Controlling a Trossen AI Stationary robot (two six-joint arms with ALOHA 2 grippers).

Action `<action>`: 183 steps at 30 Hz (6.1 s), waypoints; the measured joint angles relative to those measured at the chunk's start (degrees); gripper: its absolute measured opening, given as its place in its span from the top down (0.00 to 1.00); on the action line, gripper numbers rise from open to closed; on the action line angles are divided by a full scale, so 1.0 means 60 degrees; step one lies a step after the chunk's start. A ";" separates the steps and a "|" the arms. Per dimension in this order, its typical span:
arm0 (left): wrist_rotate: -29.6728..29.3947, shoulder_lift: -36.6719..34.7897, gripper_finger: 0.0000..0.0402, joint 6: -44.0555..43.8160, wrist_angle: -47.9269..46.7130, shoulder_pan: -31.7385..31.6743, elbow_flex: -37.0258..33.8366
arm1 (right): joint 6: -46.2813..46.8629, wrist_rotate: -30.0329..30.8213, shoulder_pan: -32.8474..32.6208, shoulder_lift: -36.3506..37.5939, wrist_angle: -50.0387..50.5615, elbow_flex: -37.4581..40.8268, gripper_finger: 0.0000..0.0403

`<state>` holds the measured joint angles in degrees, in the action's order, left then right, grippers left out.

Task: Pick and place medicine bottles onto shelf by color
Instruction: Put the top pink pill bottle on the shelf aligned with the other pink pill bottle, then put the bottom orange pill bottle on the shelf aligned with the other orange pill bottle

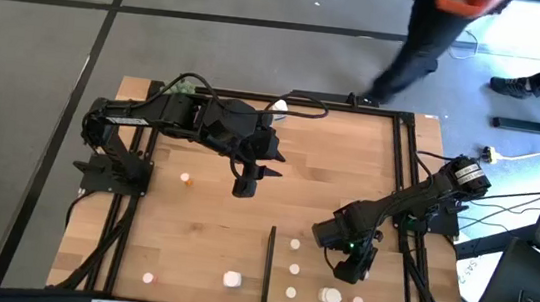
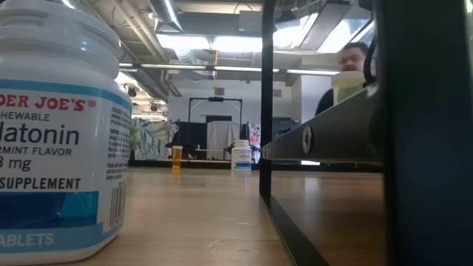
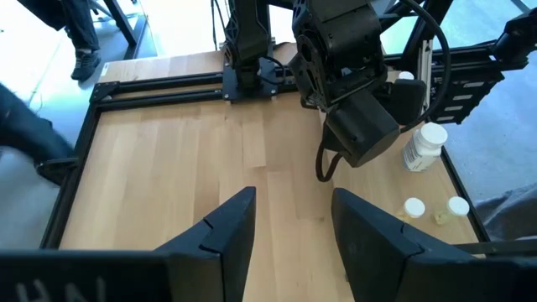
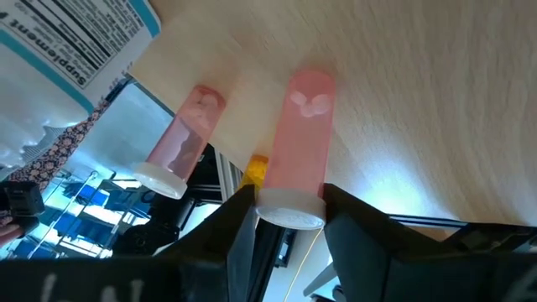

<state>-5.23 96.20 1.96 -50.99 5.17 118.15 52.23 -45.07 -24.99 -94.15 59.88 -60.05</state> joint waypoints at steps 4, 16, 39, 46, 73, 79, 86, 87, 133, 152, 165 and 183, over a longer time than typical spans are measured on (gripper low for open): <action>0.0000 0.0000 0.62 0.0004 -0.0002 0.0000 0.0000 | -0.0006 0.0118 0.0000 0.0000 -0.0012 0.0000 0.66; 0.0000 0.0004 0.62 0.0011 -0.0002 0.0002 0.0000 | 0.0011 0.0191 0.0000 0.0011 -0.0055 -0.0004 0.66; 0.0503 0.0004 0.62 0.0029 -0.0002 0.0000 0.0000 | 0.0000 0.0330 0.0004 0.0011 -0.0124 -0.0011 0.66; 0.0503 0.0004 0.62 0.0029 -0.0002 0.0000 0.0000 | 0.0020 0.0279 0.0004 0.0011 -0.0127 -0.0011 0.66; 0.0503 0.0004 0.62 0.0041 -0.0002 0.0000 0.0000 | -0.0284 -0.0013 0.0084 0.0007 0.0127 -0.0002 0.52; 0.0503 0.0004 0.62 0.0040 -0.0002 0.0000 0.0000 | -0.0291 0.0097 0.0084 0.0015 0.0230 -0.0381 0.52; 0.0503 0.0004 0.62 0.0040 -0.0002 0.0000 0.0000 | -0.0314 0.0531 0.0118 0.0022 0.1044 -0.0804 0.52; 0.0503 0.0004 0.62 0.0040 -0.0002 0.0000 0.0000 | -0.0325 0.0744 0.0136 0.0022 0.1217 -0.0886 0.52; -0.2288 -0.0877 0.62 -0.7618 -0.6500 0.2468 -0.0172 | -0.2763 1.1250 0.0697 0.2204 0.4761 -0.8568 0.52; -0.1412 -0.3349 0.62 -1.2102 -0.6526 0.1158 -0.4754 | -0.5373 1.0728 0.0699 0.2812 0.4384 -0.8568 0.52; 0.0388 -0.3916 0.62 -1.3748 -0.6232 -0.0953 -0.7746 | -0.7945 0.9641 0.1759 0.2805 0.3406 -0.8564 0.52; 0.0619 -0.3901 0.62 -1.1725 -0.1804 -0.2134 -1.1737 | -0.7752 0.9240 0.3406 0.2798 0.2277 -0.8564 0.52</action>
<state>-1.52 72.79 -68.39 -61.82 -7.63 47.73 5.72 10.37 -4.56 -77.36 73.54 -111.44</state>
